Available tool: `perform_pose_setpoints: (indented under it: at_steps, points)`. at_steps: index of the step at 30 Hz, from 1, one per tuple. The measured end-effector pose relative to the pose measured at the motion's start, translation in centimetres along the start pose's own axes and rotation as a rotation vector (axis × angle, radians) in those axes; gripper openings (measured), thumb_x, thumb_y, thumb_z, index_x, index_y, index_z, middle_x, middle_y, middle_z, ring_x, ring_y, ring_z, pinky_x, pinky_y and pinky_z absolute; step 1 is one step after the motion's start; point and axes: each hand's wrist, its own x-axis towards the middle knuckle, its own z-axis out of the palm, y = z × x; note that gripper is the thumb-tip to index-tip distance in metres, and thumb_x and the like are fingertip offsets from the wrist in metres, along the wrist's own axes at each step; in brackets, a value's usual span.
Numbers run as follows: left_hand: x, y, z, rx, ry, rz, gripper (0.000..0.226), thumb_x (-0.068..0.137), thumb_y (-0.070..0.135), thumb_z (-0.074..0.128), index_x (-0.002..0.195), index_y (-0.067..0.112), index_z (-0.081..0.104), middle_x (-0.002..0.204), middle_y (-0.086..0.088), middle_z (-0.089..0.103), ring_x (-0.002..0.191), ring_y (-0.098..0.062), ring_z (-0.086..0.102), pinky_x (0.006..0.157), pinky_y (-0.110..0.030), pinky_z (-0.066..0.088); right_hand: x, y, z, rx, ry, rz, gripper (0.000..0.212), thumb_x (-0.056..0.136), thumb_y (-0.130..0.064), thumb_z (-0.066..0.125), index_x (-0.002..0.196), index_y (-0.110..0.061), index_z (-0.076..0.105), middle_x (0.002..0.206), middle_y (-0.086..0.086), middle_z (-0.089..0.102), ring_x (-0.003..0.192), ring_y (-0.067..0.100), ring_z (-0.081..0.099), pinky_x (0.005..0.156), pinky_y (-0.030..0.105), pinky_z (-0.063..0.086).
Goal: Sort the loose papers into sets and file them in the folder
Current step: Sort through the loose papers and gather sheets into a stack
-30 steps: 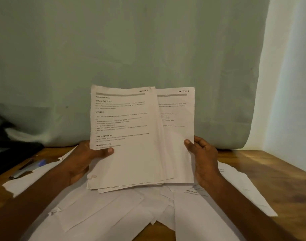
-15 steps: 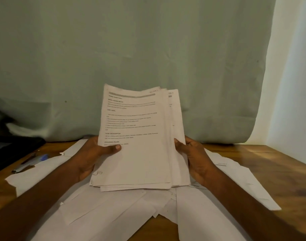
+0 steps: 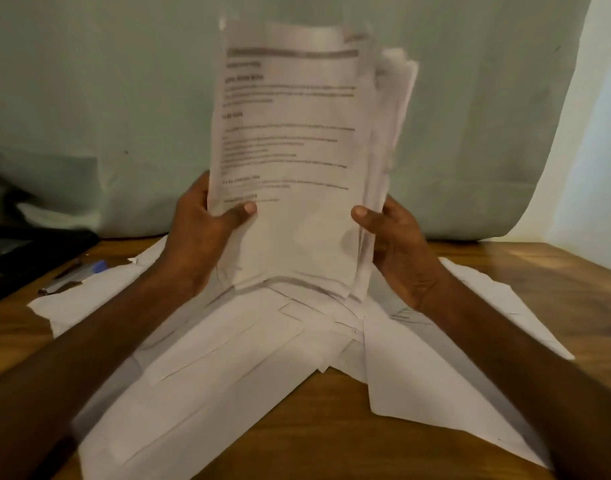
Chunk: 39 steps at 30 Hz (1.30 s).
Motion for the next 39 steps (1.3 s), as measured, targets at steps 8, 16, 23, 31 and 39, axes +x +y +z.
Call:
perform_pose_setpoints:
  at_steps: [8,16,23,31,39]
  points:
    - [-1.6,-1.5,0.1,0.009,-0.205,-0.191,0.053,0.068,0.019,0.083,0.118,0.031,0.068,0.119,0.010,0.074,0.114,-0.010,0.068,0.107,-0.040,0.051,-1.2,2.0,1.4,-0.255,0.229,0.000,0.035,0.084,-0.015,0.082,0.104,-0.029,0.057,0.098,-0.016,0.070,0.091,-0.002,0.070,0.068,0.009,0.053]
    - [-1.1,-1.8,-0.3,0.011,-0.134,-0.197,0.049,0.069,0.024,0.084,0.117,0.026,0.071,0.113,0.010,0.076,0.108,-0.009,0.071,0.094,-0.031,0.055,-0.8,0.5,1.6,-0.345,0.126,-0.002,0.026,0.088,-0.026,0.078,0.112,-0.028,0.069,0.105,-0.011,0.076,0.094,0.004,0.073,0.084,0.027,0.061]
    - [-0.1,-4.5,-2.9,-0.182,0.084,-0.357,0.051,0.080,0.005,0.079,0.126,0.023,0.066,0.108,0.014,0.076,0.100,-0.003,0.072,0.071,-0.019,0.059,1.5,-1.4,-6.7,-0.779,0.568,0.112,0.018,0.088,-0.030,0.066,0.086,-0.015,0.075,0.083,0.001,0.077,0.087,0.027,0.074,0.080,0.039,0.059]
    - [0.2,-5.5,-3.0,-0.207,0.143,-0.436,0.054,0.083,0.006,0.081,0.132,0.023,0.066,0.117,0.009,0.073,0.098,-0.006,0.070,0.076,-0.027,0.059,0.7,2.3,-9.1,-1.485,0.181,0.402,0.059,0.090,-0.061,0.064,0.130,-0.017,0.059,0.136,0.004,0.061,0.129,0.028,0.053,0.105,0.044,0.043]
    - [0.2,-5.5,-3.0,-0.222,0.144,-0.461,0.059,0.080,0.002,0.082,0.134,0.020,0.065,0.124,0.002,0.073,0.114,-0.022,0.068,0.104,-0.051,0.051,0.7,4.8,-8.9,-1.409,0.262,0.393,0.051,0.089,-0.049,0.069,0.131,-0.022,0.055,0.135,0.001,0.058,0.129,0.026,0.050,0.106,0.050,0.039]
